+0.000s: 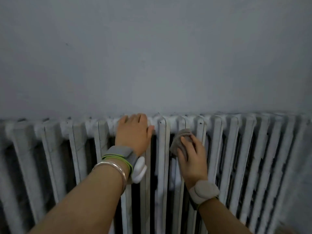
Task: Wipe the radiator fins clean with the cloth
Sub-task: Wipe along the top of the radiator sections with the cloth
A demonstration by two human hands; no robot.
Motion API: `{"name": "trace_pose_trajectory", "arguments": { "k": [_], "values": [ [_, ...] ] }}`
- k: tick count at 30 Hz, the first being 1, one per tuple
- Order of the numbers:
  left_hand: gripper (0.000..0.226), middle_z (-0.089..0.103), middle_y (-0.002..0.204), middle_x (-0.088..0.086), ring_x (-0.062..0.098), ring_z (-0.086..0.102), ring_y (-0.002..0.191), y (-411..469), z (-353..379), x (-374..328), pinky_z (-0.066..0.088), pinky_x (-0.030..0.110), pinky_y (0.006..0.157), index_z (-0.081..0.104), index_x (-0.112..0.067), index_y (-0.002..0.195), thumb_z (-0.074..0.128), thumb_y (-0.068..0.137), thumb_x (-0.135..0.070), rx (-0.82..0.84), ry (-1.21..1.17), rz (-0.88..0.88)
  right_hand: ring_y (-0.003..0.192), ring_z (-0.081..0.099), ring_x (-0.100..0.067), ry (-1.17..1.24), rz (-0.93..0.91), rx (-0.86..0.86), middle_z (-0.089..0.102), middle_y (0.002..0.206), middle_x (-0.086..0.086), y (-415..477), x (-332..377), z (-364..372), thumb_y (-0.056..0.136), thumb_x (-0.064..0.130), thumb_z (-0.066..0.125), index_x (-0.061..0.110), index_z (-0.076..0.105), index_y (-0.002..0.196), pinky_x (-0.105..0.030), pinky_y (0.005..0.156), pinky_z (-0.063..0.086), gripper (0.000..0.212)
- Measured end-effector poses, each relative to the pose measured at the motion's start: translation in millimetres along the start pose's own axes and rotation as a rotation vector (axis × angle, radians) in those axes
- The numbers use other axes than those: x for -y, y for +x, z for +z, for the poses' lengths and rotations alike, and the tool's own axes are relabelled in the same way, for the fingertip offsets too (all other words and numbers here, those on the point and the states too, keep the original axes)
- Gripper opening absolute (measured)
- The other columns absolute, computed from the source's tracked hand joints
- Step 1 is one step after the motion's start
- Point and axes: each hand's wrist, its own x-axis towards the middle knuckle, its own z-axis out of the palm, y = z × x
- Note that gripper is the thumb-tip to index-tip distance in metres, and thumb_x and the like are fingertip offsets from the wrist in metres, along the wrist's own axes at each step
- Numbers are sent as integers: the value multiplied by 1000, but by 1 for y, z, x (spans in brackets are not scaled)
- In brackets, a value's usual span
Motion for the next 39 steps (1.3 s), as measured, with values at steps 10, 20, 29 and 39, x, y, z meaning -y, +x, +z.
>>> {"name": "trace_pose_trajectory", "arguments": {
  "k": [10,20,29,39],
  "values": [
    [40,53,127,-1,19,47,120,1,-9,0,24,37,109,44,-16,125,31,97,-41,100,19,30,96,48,-3,12,15,97,56,107,-4,-32,2,-16,84,10,69,12,63,109,-9,93,40,26],
    [63,61,116,-5,18,53,112,-5,-20,39,29,36,105,54,-23,116,5,87,-52,67,-123,-3,98,53,-8,186,9,37,59,104,2,67,65,-35,90,20,60,23,60,110,-7,82,32,20],
    [62,62,114,-13,13,55,112,-12,-16,62,30,40,103,52,-29,119,12,84,-61,40,-39,-42,108,50,-34,-294,73,372,58,117,-15,163,82,23,92,25,46,12,63,114,-34,92,41,32],
    [61,55,132,-11,13,49,123,-13,-12,61,24,40,108,47,-29,131,17,87,-58,45,-23,-53,110,58,-30,-347,153,771,62,124,-9,164,92,26,96,23,43,13,65,119,-33,93,47,33]
  ]
}}
